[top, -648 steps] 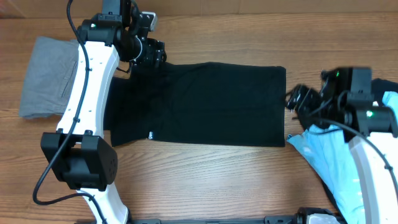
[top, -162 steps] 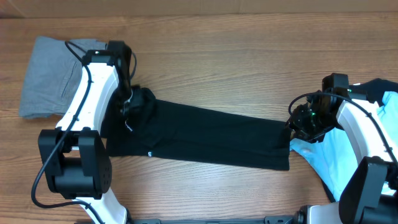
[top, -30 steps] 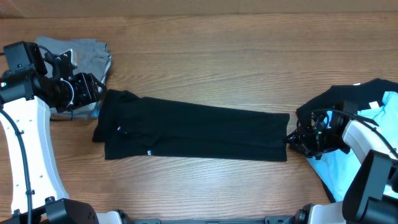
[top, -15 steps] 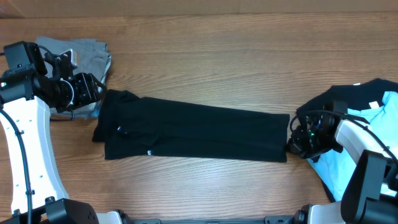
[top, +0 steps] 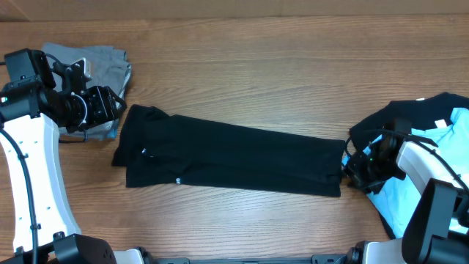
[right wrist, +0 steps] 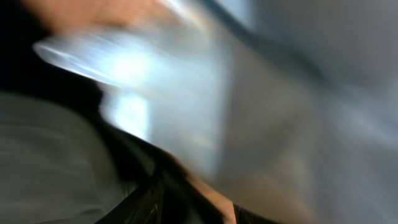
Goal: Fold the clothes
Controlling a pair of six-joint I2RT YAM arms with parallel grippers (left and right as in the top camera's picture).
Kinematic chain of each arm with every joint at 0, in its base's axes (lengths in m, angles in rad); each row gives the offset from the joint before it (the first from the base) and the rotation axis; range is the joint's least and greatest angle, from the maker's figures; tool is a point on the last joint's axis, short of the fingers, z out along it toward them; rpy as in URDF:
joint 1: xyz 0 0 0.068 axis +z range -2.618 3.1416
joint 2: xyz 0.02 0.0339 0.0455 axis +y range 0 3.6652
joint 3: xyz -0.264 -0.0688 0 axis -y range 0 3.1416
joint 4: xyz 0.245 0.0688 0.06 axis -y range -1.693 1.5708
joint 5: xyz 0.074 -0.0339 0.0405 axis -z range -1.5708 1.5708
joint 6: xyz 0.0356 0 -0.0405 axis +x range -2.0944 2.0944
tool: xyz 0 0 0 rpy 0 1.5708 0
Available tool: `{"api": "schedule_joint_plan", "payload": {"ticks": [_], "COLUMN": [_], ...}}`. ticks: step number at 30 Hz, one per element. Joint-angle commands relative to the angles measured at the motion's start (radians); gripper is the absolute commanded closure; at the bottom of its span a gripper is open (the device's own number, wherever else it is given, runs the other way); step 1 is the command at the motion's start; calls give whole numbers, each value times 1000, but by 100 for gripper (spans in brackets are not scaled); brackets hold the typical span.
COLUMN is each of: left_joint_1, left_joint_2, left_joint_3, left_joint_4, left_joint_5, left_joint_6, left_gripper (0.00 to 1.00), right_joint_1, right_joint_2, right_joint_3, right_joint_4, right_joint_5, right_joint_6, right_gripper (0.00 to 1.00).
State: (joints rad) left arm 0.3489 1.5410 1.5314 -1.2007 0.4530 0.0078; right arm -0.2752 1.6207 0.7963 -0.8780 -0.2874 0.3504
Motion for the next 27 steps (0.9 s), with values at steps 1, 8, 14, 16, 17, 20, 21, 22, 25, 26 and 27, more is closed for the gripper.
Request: {"api": "schedule_joint_plan", "payload": {"ticks": [1,8,14,16,17,20,21,22,25,26,27], "left_joint_1": [4,4,4,4,4,4,4,4,4,4,4], "left_joint_2": [-10,-10,-10,-10,-10,-10,-10,-10,-10,-10,-10], "left_joint_3": [-5,-5,-5,-5,-5,-5,-5,-5,-5,-5,-5], "left_joint_4": [2,1,0,2,2,1,0,1,1,1,1], "left_joint_5": [7,8,8,8,8,8,8,8,8,8,8], "left_joint_6": [24,23,23,23,23,23,23,23,23,23,23], "left_gripper": [44,43,43,43,43,43,43,43,43,43,43], "right_joint_1": [-2,1,-10,-49,-63,-101,-112,-124,-154,-159,-159], "right_joint_2": [14,19,24,24,24,22,18,9,-42,-76,-91], "right_joint_3": [-11,-106,-183,-183,-183,-165,-155,-142,-101,-80,-74], "right_joint_4": [69,219,237,238,237,167,147,121,49,19,11], "right_joint_5": [-98,-87,-133,-134,-133,-135,-133,-134,-134,-141,-150], "right_joint_6": [-97,-97,-138,-138,-138,-107,-108,-108,-109,-127,-146], "right_gripper": [59,59,64,64,64,68,67,67,64,55,51]}}
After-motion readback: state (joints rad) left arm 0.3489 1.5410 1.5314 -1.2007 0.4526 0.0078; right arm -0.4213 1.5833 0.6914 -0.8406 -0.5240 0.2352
